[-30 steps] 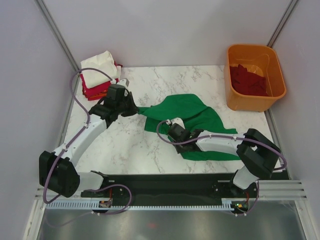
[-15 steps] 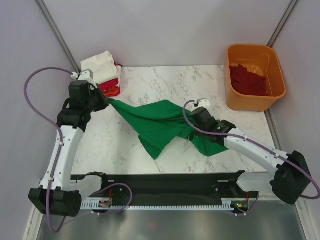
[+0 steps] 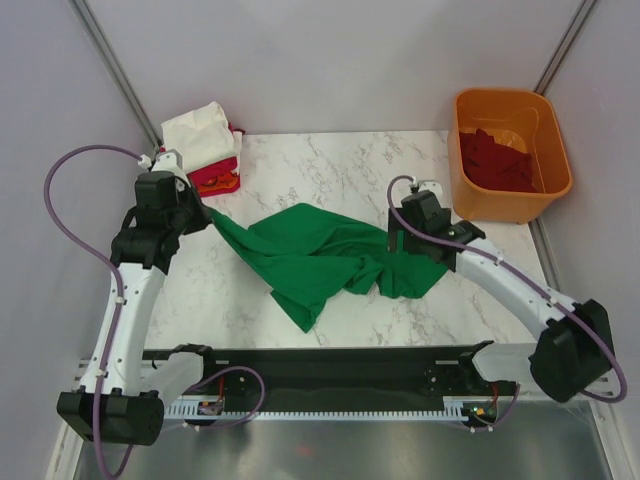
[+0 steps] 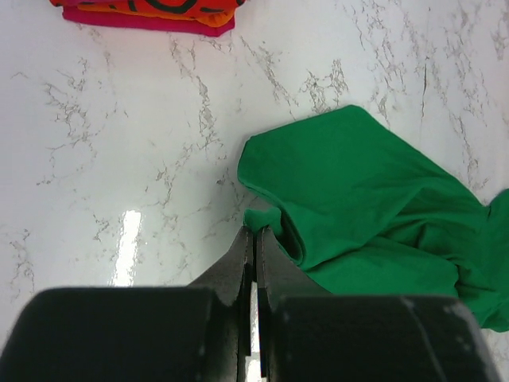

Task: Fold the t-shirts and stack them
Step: Flatten the tshirt out

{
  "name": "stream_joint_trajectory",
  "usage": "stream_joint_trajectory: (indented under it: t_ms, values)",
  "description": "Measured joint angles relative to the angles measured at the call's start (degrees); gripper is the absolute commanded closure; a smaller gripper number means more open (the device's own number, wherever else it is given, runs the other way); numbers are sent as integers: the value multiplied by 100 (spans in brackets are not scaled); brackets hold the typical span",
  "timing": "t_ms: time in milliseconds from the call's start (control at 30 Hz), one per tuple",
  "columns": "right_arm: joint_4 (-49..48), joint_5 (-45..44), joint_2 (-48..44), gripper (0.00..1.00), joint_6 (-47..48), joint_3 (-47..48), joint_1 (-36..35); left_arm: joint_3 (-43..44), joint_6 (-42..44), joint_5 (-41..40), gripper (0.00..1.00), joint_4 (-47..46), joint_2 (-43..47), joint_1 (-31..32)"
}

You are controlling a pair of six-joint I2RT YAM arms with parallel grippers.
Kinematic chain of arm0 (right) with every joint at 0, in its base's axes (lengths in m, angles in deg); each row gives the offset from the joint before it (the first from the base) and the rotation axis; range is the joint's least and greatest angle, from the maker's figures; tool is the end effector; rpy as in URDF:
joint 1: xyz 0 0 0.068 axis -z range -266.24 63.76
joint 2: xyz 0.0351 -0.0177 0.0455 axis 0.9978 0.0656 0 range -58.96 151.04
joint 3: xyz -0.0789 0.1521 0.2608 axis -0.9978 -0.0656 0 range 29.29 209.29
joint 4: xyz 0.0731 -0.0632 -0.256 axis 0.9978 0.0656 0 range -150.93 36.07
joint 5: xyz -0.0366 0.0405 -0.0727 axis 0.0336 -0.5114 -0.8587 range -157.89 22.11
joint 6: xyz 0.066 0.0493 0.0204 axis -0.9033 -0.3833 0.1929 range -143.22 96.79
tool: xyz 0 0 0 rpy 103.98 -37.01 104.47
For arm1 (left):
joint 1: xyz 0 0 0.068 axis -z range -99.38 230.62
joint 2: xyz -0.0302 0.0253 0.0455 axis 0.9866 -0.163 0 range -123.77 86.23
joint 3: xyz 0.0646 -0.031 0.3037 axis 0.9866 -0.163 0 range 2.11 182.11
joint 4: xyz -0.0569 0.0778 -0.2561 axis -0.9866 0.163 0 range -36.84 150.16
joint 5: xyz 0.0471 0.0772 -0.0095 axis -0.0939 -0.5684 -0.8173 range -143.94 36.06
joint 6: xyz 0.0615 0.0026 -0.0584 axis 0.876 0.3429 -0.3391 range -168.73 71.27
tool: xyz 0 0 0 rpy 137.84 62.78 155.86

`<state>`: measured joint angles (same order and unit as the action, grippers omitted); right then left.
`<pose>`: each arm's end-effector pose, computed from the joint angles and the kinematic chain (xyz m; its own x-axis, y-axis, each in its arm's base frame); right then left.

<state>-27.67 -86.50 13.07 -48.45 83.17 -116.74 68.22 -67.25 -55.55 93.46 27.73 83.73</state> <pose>0.2534 0.1217 0.2666 -0.7411 0.0324 -0.6707 0.0071 0.9992 0.0403 0.2335 -0.0105 0.3865 -0.5210 -0.2898 -0.8028 -0.1423 0.9569 -0.2530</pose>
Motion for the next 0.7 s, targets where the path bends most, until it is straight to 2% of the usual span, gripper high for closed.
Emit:
stream_joint_trajectory:
  t_ms: [200,400,533,700]
  values:
    - [-662,450,1904,2,57,1172,413,-457,-2,46,98,13,212,0]
    - [-809,496,2789,2,63,1215,1134,-1019,-2,61,98,76,595,-15]
    - [-931,286,2704,4,-76,879,1521,-1082,-4,177,98,98,590,-17]
    - [-925,61,1554,9,-457,-332,1567,-1078,-4,415,98,92,444,-20]
